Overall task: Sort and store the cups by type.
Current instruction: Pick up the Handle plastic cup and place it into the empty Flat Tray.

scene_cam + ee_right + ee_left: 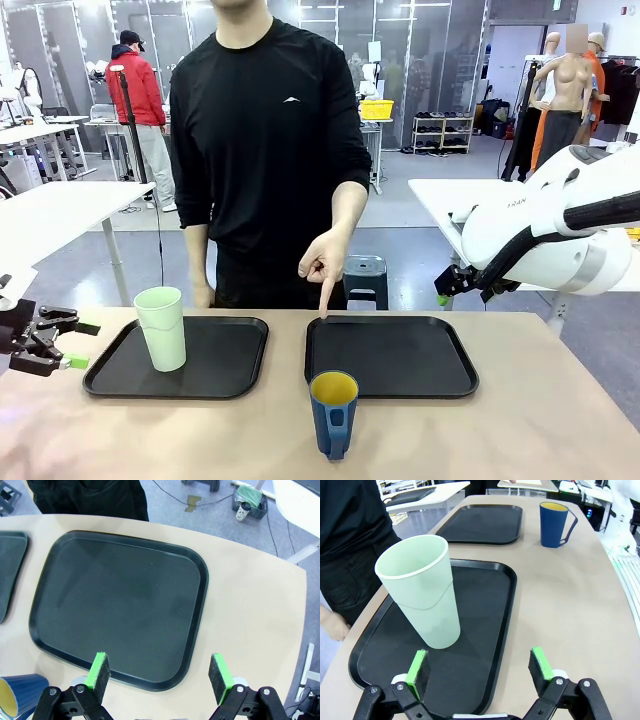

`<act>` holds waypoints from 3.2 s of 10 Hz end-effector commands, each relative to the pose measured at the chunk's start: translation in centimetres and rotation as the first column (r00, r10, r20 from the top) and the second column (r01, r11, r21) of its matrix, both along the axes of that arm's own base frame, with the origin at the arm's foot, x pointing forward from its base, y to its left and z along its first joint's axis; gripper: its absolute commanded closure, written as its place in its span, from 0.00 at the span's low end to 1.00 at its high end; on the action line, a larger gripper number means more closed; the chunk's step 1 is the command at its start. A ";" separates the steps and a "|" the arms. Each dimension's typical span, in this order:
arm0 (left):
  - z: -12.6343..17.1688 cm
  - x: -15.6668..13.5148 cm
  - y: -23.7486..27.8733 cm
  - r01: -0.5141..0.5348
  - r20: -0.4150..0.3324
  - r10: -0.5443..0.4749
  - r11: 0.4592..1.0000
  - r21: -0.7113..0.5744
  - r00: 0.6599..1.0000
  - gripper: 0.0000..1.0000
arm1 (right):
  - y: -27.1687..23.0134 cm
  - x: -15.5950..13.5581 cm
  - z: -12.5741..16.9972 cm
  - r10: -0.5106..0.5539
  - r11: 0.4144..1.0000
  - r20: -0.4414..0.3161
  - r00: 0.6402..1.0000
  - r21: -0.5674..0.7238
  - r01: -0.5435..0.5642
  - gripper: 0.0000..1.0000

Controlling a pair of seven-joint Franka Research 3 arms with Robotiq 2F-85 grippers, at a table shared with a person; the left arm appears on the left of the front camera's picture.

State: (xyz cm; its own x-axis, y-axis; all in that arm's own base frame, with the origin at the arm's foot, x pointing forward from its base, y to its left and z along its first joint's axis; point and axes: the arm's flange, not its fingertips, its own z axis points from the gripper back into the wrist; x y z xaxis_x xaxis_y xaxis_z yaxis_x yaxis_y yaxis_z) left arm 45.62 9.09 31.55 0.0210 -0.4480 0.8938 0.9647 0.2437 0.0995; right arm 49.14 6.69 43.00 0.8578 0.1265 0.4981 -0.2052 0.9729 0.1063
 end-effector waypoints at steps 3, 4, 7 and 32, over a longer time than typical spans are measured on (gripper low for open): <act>0.0 0.3 0.2 0.014 0.010 -0.014 1.000 -0.013 1.000 0.00 | -0.1 0.0 0.1 0.000 1.000 0.002 1.000 0.006 0.000 0.00; 0.0 0.3 0.2 0.014 0.010 -0.014 1.000 -0.013 1.000 0.00 | -0.1 0.0 0.1 0.000 1.000 0.002 1.000 0.006 0.000 0.00; 0.0 0.3 0.2 0.014 0.010 -0.014 1.000 -0.013 1.000 0.00 | 0.1 -0.6 0.3 0.129 0.989 -0.011 0.992 -0.069 -0.129 0.00; 0.0 0.3 0.2 0.014 0.010 -0.014 1.000 -0.013 1.000 0.00 | 0.1 -7.5 -2.0 0.868 0.230 -0.313 0.384 -0.432 -0.872 0.00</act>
